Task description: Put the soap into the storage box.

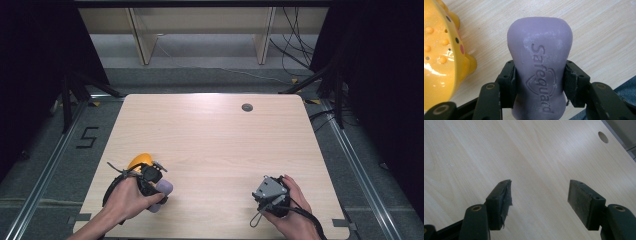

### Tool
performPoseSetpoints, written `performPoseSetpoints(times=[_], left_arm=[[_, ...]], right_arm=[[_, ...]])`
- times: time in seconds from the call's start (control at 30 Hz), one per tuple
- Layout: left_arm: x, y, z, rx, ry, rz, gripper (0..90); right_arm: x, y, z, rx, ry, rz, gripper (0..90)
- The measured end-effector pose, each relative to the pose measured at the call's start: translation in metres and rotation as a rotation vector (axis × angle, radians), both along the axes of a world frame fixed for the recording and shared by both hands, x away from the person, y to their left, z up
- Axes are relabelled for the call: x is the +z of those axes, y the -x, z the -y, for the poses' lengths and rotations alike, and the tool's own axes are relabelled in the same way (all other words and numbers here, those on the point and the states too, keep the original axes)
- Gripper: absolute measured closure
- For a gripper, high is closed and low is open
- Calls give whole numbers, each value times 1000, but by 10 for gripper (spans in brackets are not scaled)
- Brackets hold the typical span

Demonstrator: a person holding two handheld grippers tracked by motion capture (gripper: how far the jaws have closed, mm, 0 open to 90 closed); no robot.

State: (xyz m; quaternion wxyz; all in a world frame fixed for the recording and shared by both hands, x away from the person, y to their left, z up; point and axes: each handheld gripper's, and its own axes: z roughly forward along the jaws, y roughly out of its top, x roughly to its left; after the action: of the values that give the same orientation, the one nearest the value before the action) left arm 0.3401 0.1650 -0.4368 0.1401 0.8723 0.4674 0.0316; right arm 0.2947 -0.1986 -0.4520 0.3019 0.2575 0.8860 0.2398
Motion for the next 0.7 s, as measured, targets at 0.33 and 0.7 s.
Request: performPoseSetpoints(times=[0.33, 0.7], left_arm=[[5, 3, -6, 63, 16, -14, 493], [11, 0, -17, 92, 13, -9, 493]], right_arm=[[0, 0, 0, 0, -2, -2, 361], [0, -1, 0, 2, -2, -1, 360]])
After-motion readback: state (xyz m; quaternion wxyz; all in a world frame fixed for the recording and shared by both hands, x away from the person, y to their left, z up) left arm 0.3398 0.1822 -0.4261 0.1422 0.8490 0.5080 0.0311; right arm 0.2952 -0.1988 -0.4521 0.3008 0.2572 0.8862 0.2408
